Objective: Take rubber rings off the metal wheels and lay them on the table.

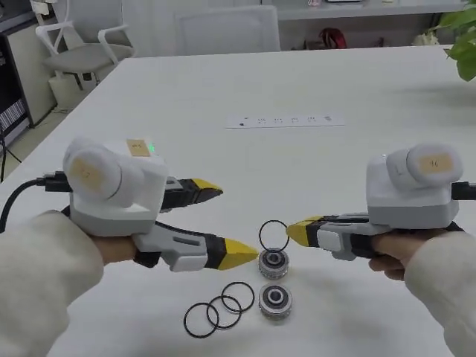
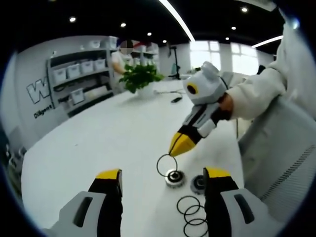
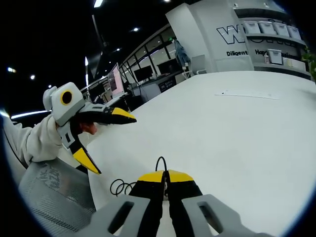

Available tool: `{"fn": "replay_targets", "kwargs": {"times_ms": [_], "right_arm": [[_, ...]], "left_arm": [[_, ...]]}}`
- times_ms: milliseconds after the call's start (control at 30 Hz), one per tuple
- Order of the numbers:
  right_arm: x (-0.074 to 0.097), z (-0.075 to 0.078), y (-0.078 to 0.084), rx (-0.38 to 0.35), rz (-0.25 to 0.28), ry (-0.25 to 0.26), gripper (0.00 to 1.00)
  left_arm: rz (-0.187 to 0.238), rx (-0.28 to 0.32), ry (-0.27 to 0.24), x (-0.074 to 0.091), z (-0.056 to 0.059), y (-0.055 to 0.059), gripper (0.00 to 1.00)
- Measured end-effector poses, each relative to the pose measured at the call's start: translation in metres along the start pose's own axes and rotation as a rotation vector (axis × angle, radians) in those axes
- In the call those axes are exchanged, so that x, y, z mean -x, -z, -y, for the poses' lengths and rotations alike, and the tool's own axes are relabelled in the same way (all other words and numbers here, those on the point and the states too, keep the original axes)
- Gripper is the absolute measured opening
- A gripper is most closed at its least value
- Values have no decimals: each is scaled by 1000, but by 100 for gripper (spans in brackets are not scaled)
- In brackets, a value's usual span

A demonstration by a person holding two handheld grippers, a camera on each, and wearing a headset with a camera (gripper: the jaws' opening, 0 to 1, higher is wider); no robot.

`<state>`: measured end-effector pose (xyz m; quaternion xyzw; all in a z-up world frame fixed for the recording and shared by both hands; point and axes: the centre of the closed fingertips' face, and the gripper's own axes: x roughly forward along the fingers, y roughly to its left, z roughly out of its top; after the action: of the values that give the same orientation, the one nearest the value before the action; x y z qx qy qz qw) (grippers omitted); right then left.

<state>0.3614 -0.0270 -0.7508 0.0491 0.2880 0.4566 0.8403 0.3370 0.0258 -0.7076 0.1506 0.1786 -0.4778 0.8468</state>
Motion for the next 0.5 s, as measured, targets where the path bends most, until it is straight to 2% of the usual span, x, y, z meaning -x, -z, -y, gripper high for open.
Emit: {"fn": "replay_targets", "kwargs": {"times_ms": [167, 500], "right_arm": [[0, -4, -6, 4, 10, -14, 0], [-2, -13, -12, 12, 17, -40, 0]], "left_arm": [[0, 38, -24, 11, -7, 2, 73], [23, 51, -62, 38, -5, 8, 75]]}}
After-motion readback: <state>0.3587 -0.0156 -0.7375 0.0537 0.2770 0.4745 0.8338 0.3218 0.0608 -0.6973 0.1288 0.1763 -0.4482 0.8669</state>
